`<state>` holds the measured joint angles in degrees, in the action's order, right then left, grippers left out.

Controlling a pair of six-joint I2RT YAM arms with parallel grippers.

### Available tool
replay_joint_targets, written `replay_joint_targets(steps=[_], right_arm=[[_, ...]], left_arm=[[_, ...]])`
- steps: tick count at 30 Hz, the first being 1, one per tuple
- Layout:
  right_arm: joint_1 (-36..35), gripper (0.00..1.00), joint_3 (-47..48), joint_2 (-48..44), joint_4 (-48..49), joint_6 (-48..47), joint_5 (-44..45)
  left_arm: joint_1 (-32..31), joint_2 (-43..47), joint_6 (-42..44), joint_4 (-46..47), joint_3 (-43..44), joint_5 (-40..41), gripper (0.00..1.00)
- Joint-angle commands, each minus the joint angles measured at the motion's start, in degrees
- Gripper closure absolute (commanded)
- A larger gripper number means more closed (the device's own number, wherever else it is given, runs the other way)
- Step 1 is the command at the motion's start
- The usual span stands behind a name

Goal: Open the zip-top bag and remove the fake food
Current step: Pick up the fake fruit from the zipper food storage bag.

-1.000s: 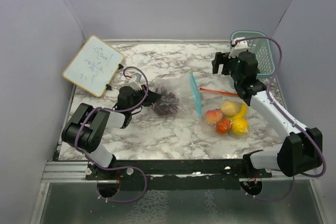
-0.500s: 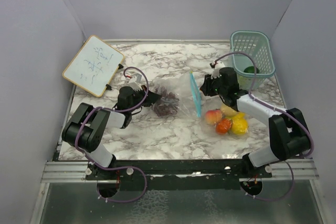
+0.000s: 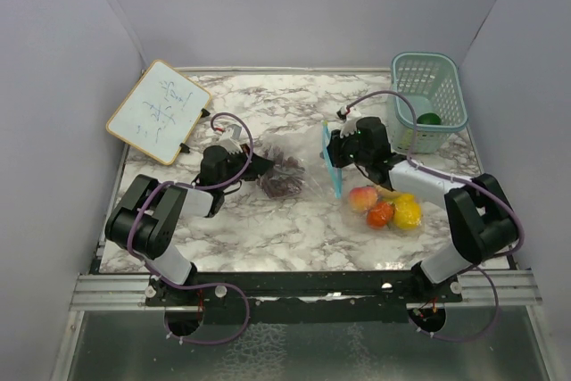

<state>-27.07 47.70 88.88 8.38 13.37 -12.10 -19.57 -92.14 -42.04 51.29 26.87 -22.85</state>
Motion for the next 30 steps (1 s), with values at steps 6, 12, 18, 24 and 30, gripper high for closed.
replay_joint_targets(steps=[6, 12, 18, 24, 30], right_arm=[[-0.99, 0.82, -3.4, 4.31, 16.54, 8.81, -16.95], [-1.91, 0.68, -3.71, 9.47, 21.16, 11.54, -18.18], [-2.55, 0.49, -3.23, 13.04, 24.68, 13.36, -19.53], [-3.47, 0.31, -2.59, 16.02, 26.02, 14.06, -20.51], [-4.6, 0.3, -1.31, 20.0, 26.83, 14.34, -21.61]], left_arm=[[0.24, 0.47, 0.56, 2.06, -2.28, -1.53, 1.0], [0.24, 0.38, 0.67, 2.24, -2.35, -2.32, 1.0], [0.28, 0.13, 0.85, 2.3, -2.58, -2.59, 1.0], [0.24, -0.1, 0.79, 2.24, -2.25, -3.07, 1.0], [0.26, -0.16, 0.63, 2.28, -1.84, -3.53, 1.0]])
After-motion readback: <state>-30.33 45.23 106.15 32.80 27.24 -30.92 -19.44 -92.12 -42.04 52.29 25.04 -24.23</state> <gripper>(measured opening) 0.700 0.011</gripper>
